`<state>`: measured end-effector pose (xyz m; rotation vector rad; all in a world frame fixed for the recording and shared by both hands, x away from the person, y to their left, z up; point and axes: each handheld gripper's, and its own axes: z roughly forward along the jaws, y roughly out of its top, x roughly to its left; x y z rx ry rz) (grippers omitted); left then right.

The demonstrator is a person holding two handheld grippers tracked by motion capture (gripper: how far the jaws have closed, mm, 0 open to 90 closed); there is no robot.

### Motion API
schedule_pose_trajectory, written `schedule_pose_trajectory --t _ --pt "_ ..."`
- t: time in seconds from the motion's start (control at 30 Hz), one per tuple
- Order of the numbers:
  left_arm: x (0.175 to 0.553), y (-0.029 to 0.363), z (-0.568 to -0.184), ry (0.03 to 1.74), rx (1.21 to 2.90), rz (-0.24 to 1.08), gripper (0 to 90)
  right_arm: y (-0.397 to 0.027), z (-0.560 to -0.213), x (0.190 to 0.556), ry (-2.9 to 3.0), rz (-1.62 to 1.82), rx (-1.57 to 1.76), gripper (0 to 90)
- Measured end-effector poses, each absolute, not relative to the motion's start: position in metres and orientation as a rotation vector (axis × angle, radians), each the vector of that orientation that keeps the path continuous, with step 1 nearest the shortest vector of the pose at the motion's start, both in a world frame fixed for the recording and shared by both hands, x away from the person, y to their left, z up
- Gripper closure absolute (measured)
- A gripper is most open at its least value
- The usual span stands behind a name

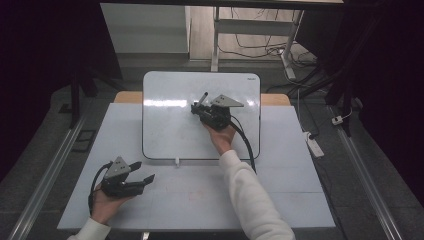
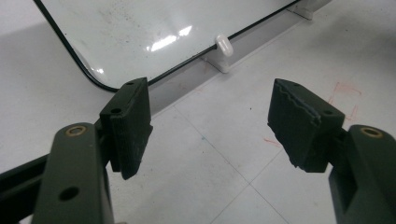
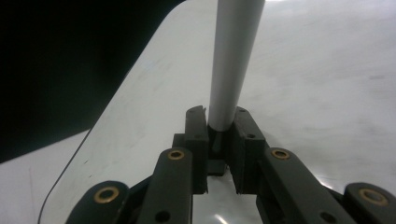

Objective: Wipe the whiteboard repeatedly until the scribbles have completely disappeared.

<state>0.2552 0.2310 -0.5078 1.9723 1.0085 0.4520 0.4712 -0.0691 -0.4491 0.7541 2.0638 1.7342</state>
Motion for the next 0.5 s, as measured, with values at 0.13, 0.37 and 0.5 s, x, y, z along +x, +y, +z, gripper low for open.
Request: schedule_pose_trajectory --t 0.13,0.37,0.5 --pt "0.256 0.23 -0.508 1.008 1.976 0.45 31.4 -0.061 -0.453 0.463 2.098 1.702 0.709 79.0" --pt "0.255 0.231 -0.508 1.009 1.974 0.451 31.4 -0.081 -0.445 0.472 2.03 1.727 0.793 79.0" --pt "0.256 0.231 -0.508 1.01 1.972 0.448 31.4 -0.085 -0.443 0.468 2.051 1.708 0.791 79.0"
